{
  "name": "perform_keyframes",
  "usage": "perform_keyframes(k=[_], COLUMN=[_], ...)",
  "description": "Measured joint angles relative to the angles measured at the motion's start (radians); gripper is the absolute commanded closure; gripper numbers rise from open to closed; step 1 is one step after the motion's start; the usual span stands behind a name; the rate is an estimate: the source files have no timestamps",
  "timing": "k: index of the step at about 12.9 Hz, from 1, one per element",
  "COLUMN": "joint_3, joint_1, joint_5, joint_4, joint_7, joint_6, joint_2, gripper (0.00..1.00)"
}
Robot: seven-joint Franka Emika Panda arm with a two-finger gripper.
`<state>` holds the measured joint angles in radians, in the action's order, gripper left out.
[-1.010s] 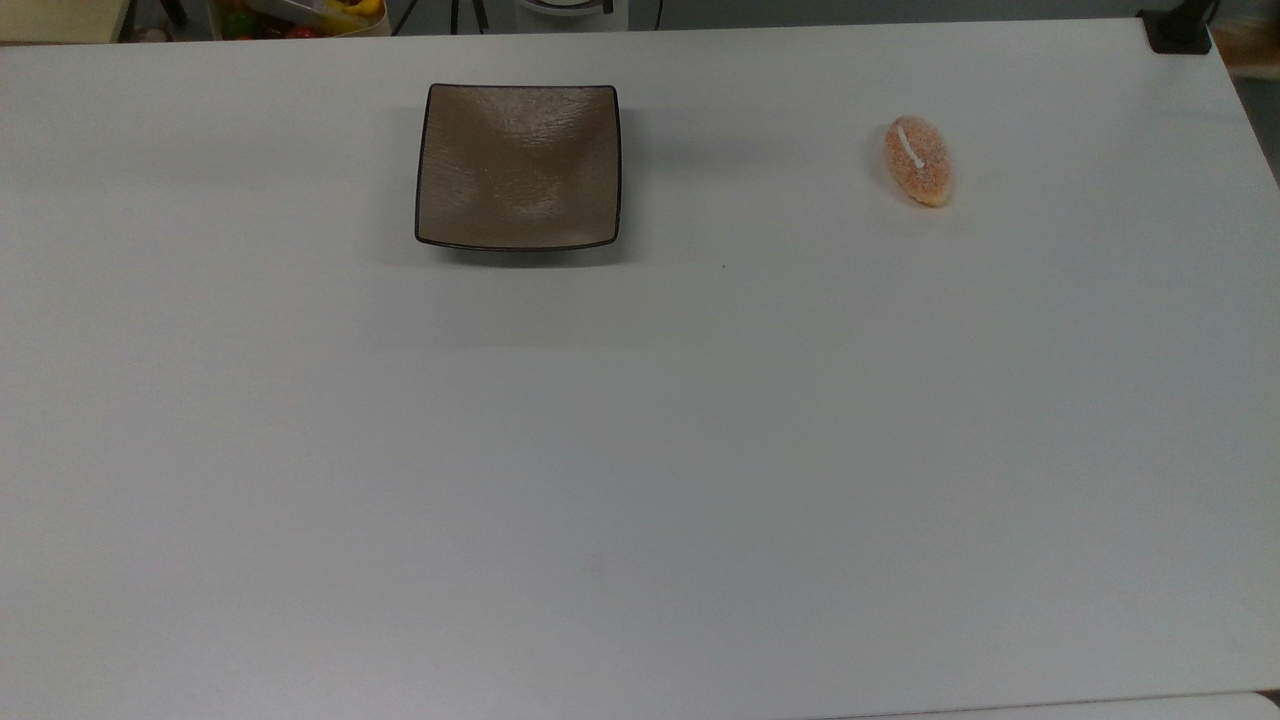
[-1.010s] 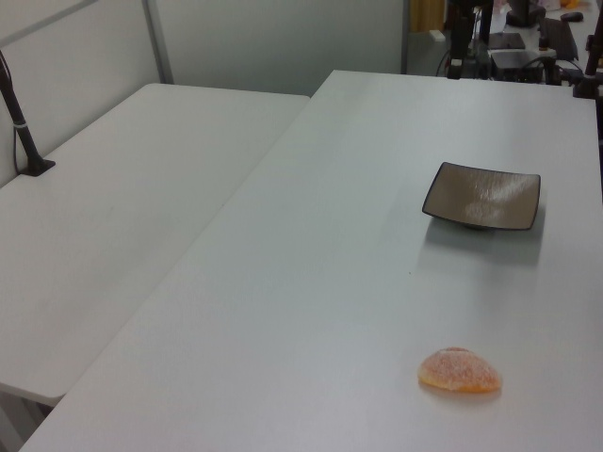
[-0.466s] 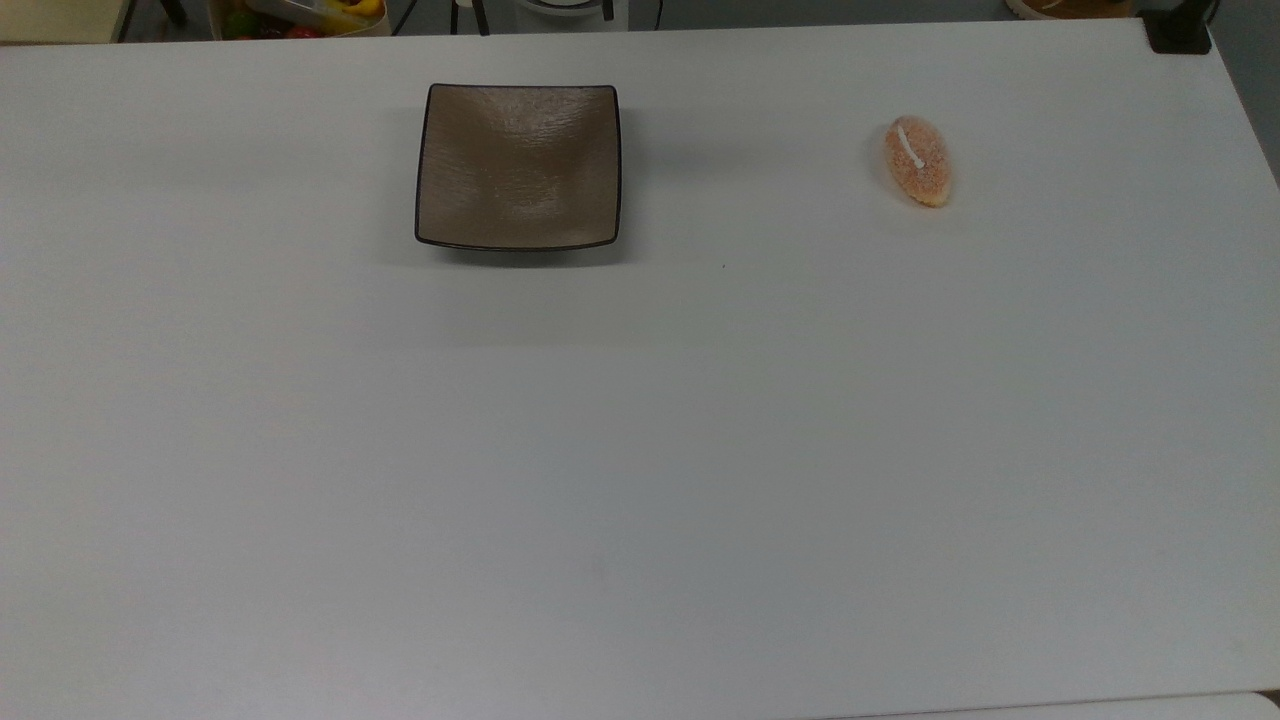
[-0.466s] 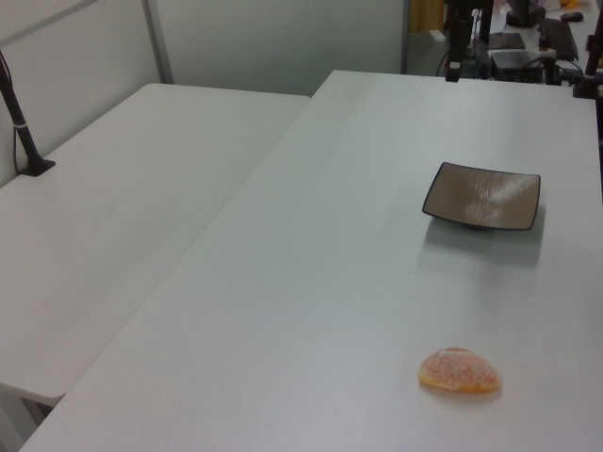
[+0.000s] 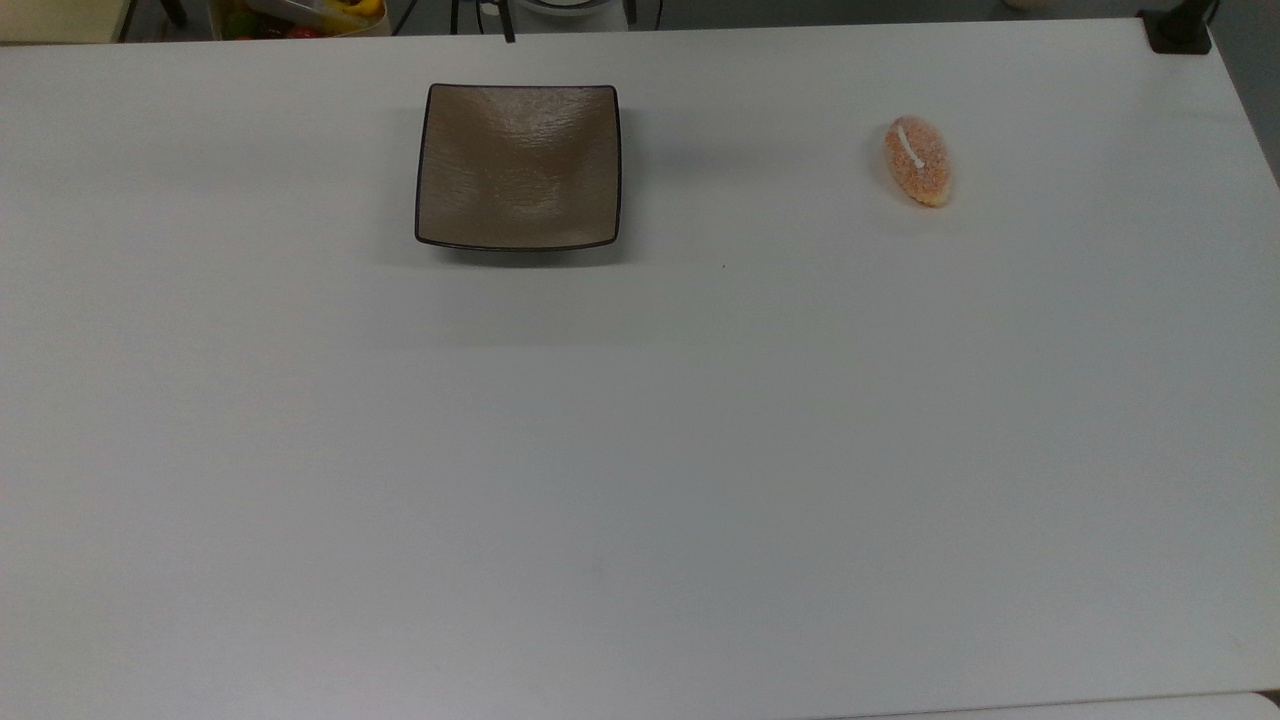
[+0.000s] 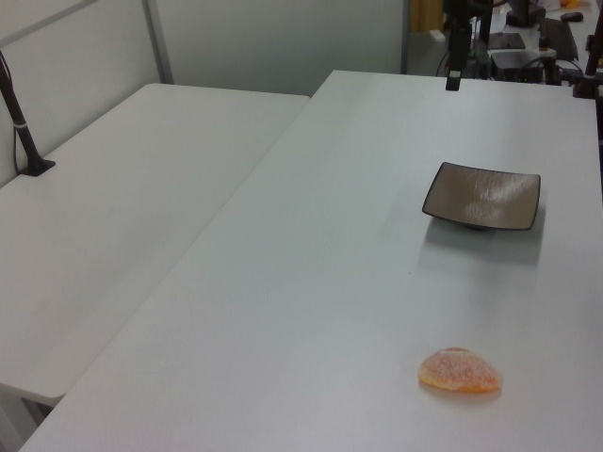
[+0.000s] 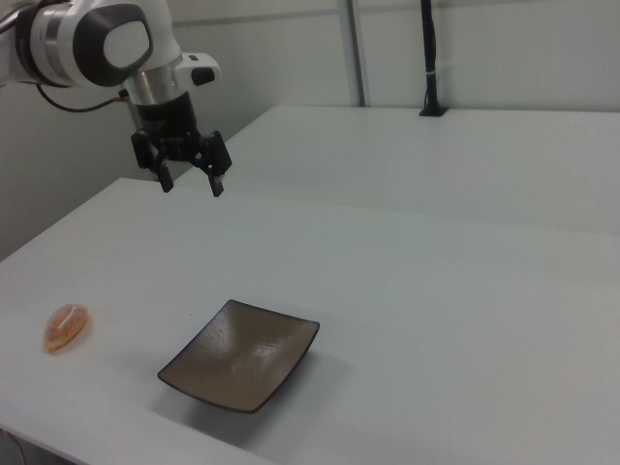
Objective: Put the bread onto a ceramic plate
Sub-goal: 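Move the open gripper from above the table toward the bread roll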
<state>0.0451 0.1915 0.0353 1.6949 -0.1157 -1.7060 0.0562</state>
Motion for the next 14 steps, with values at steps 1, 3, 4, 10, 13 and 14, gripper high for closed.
perform_keyframes(k=[1,3,4,10,13,14], joint_3=[-0.001,-0.002,-0.003,-0.008,-0.011,-0.013], joint_1=[0.009,0.025,0.034,0.135,0.213,0.243], joint_5=[0.0,0.0,0.0,0.001,0.002,0.002], joint_4=[0.0,-0.001,-0.003,-0.018,-0.029,-0.031], joint_7=[0.0,0.0,0.0,0.02,0.095,0.124], joint_6=[0.001,0.005,0.005,0.006,0.007,0.007], joint_2=[-0.006,-0.018,-0.023,-0.024,-0.023,-0.023], gripper=[0.0,0.0,0.0,0.0,0.0,0.0])
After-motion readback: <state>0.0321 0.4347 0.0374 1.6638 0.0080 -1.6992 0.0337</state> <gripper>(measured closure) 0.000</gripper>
